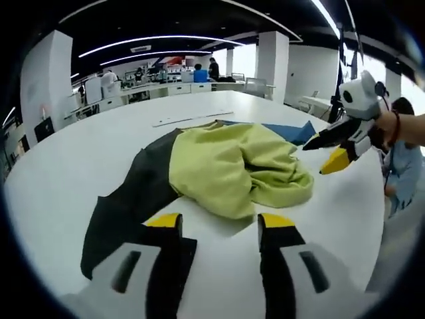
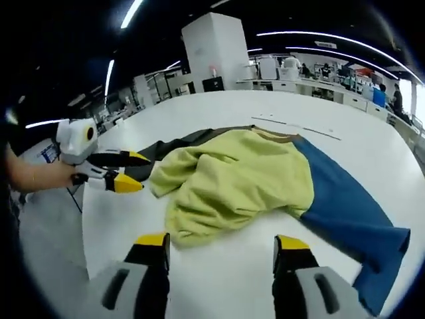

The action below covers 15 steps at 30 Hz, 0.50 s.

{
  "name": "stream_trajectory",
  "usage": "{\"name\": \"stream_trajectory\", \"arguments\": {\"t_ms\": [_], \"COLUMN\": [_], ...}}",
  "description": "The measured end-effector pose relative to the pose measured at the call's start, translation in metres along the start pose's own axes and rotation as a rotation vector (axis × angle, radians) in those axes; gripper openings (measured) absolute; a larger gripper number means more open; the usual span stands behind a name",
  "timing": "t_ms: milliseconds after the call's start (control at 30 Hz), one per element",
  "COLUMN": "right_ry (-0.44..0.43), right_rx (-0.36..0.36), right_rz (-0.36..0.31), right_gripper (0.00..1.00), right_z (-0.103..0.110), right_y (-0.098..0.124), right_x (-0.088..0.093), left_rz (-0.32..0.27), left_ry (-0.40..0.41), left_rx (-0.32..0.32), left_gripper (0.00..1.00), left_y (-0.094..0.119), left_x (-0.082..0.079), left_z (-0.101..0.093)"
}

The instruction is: Fold the garment on the visible template until the final outline fits inside the template.

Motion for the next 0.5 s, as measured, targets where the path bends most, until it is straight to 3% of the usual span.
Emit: {"name": "stream_trajectory", "arguments": {"t_ms": [67, 500], "right_ry": [0.007, 0.028], "right_rx": [-0.008, 0.029], "right_rz": [0.000, -0.006], "right_gripper": [0.40, 0.31], "right_z": [0.005, 0.015], "right_y": [-0.006, -0.029], "right_x": [0.000, -0.002], "left_rz": [0.000, 0.022], "left_ry": [0.019, 0.058], "left_rx": [0.003, 0.028], "left_gripper": [0.38, 0.20], "left_y": [-0.002, -0.021], "left_x": [0.001, 0.003], "left_z": [-0.002, -0.015]}}
Point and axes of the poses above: the point that each gripper's makers call its tool centre point, and the gripper's own axes: y roughly backward along the fingers, z roughly to its left, x roughly out of its underside, the point moved 5 cm from there along y, roughly backward along the fingers, and after that the axes turned 3 degrees about y, right-handed, at the moved point
